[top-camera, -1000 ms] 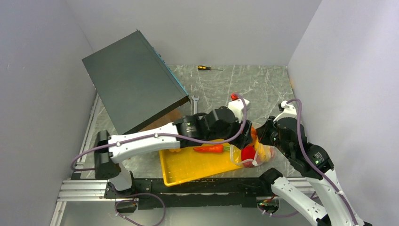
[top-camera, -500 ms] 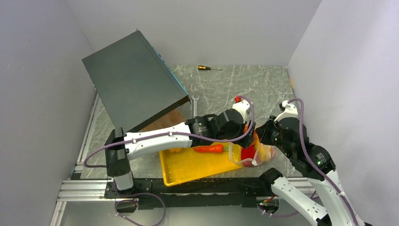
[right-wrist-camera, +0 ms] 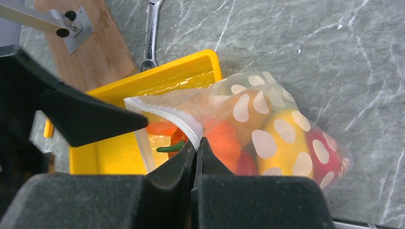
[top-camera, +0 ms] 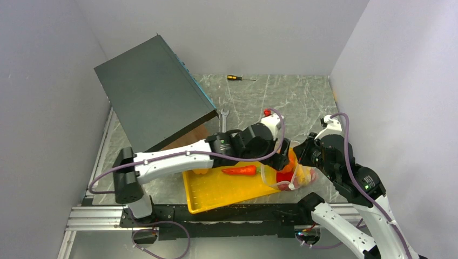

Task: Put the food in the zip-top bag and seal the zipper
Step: Place the fake vegetable in the zipper food storage bag, then pick up the zipper food storage bag at the center of the board.

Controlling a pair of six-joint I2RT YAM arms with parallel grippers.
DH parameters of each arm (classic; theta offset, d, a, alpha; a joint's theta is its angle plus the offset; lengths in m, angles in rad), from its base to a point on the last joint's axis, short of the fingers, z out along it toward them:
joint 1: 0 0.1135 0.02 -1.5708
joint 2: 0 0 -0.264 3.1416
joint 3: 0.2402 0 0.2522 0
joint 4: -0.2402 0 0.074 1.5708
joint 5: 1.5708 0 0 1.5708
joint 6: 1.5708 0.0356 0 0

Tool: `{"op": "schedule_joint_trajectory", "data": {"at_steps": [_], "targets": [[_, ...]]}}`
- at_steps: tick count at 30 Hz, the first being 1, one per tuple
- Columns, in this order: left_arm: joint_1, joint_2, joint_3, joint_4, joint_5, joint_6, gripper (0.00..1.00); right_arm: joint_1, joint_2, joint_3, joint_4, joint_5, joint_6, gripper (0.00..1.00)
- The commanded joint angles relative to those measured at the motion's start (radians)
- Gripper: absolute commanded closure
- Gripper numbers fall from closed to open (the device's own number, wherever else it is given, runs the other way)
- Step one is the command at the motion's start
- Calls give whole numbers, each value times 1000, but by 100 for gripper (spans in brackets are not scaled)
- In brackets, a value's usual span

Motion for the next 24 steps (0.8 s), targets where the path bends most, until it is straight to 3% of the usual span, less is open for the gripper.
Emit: {"op": "schedule_joint_trajectory", "data": {"at_steps": [1,5,11,24], "targets": [[0,-183,-83,45,26,-11,1,4,-14,55,50,-1,-10,100],[1,-253,-174,16,-21,-55,12,4,-12,60,37,1,-5,100],[0,-253,-303,76,20,-130,34,4,-19,41,45,2,8,100],[4,-155,-327,134,51,-146,51,4,-16,55,20,16,14,100]]}}
